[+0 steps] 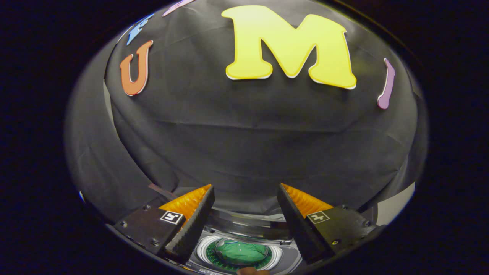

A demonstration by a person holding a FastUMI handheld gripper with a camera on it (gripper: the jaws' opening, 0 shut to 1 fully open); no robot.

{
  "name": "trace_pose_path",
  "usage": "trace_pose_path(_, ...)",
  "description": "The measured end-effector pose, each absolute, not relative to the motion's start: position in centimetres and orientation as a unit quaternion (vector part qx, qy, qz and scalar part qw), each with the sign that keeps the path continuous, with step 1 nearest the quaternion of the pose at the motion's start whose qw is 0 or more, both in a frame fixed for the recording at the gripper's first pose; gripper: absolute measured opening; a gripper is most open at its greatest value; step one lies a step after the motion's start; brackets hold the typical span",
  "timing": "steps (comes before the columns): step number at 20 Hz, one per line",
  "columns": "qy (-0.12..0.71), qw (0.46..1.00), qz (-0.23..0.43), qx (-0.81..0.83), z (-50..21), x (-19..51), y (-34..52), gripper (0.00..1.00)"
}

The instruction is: Put the clothes into the washing machine and then close the washing machine lid.

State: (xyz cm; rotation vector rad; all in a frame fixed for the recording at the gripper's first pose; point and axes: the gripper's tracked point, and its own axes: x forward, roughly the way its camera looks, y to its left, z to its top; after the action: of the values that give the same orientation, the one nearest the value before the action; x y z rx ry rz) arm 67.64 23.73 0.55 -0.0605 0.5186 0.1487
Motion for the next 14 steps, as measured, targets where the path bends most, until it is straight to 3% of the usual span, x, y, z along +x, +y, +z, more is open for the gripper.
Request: trace_pose_path(14, 0.287, 0.956, 0.050, 0.026, -1.3, 68.3, 23.4, 1.00)
